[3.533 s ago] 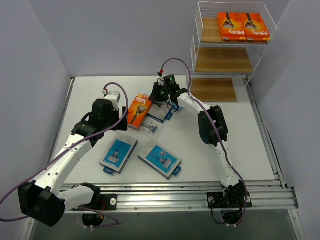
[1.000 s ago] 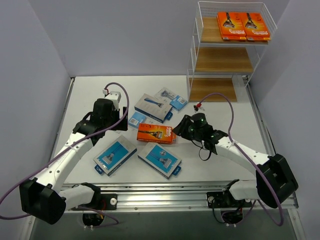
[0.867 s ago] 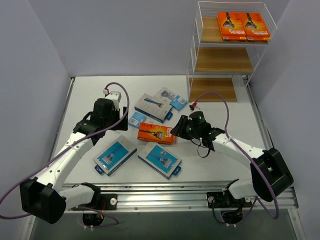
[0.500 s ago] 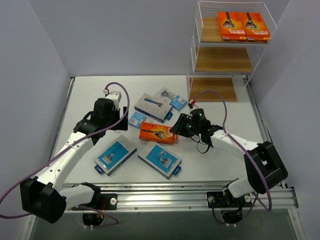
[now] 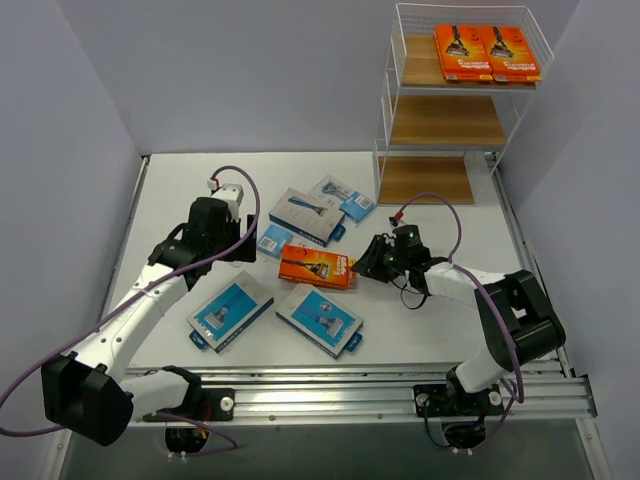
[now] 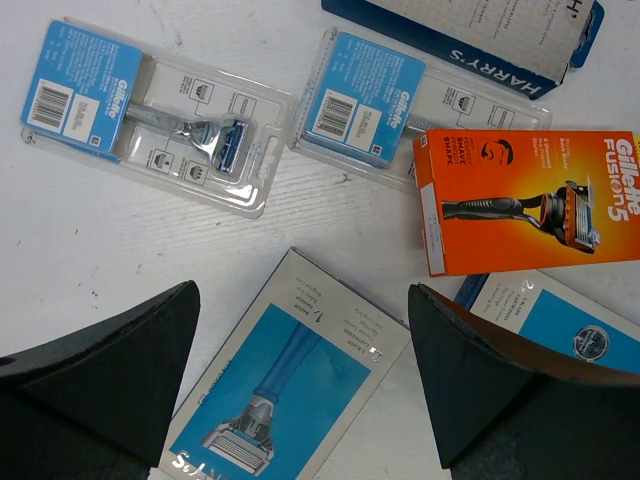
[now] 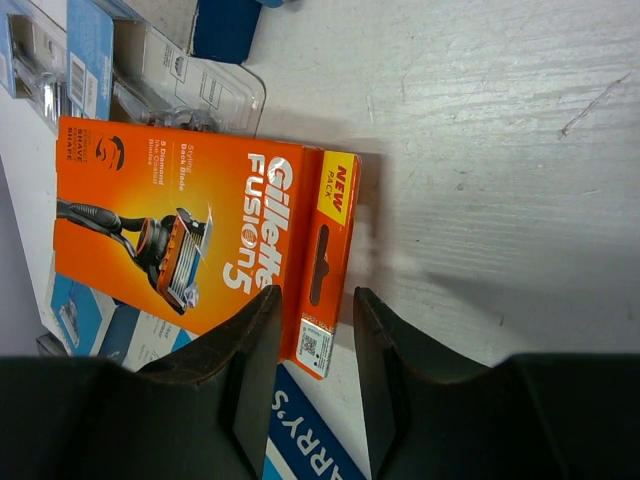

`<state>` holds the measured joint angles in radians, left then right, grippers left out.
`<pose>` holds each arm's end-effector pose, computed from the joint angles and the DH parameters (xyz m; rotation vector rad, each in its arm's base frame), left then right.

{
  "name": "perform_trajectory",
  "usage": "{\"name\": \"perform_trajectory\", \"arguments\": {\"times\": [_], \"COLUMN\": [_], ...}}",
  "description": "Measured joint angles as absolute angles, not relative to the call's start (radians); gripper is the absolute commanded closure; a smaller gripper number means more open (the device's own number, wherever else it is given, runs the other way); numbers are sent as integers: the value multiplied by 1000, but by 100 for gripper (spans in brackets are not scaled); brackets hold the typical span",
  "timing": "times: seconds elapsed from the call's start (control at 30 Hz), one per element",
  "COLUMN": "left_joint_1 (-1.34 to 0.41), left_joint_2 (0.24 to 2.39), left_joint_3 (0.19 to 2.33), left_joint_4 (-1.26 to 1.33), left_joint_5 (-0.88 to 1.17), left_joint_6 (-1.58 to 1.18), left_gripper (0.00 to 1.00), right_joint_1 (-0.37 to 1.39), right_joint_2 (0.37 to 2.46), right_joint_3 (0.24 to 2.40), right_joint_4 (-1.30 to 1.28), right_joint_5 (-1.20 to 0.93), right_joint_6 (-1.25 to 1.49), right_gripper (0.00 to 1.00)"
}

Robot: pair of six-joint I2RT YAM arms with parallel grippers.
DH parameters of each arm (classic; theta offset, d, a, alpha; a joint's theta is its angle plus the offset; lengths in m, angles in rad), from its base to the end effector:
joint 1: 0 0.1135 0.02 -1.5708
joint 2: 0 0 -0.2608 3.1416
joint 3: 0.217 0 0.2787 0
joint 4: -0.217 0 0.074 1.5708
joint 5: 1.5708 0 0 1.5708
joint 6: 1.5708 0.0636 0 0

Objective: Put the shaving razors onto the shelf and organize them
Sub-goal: Grab a shaving razor with the right arm

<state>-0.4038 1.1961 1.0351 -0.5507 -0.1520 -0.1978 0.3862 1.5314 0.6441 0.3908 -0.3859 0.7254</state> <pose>0.2856 -0.1116 0.2824 0.1550 2.2714 -0.1433 0.3106 0.1521 0.1376 0.1188 2.2067 1.0541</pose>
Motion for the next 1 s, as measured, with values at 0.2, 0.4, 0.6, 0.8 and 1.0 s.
{"name": "perform_trajectory", "arguments": {"times": [0.2, 0.4, 0.6, 0.8, 1.0], "left_joint_1": [-404, -404, -404, -404, -404], "left_joint_2": [1200, 1205, 1205, 1205, 1205], "left_joint_3": [1035, 1037, 1037, 1037, 1037], "left_joint_4": [-551, -551, -551, -551, -551], "left_joint_5": [-152, -152, -152, -152, -152], "left_joint_6": [-197, -197, -197, -197, -197], "left_gripper": [6, 6, 6, 6, 6], "right_joint_1": [385, 385, 379, 379, 379], "right_joint_2": [1571, 1592, 1618, 1634, 1634], "right_joint_3": [641, 640, 636, 626, 624], "right_joint_4": [423, 453, 471, 499, 519], "right_joint_5": [-402, -409, -409, -409, -409], "right_joint_6": [725, 727, 735, 752, 760], "right_gripper": [70, 72, 75, 77, 77]}}
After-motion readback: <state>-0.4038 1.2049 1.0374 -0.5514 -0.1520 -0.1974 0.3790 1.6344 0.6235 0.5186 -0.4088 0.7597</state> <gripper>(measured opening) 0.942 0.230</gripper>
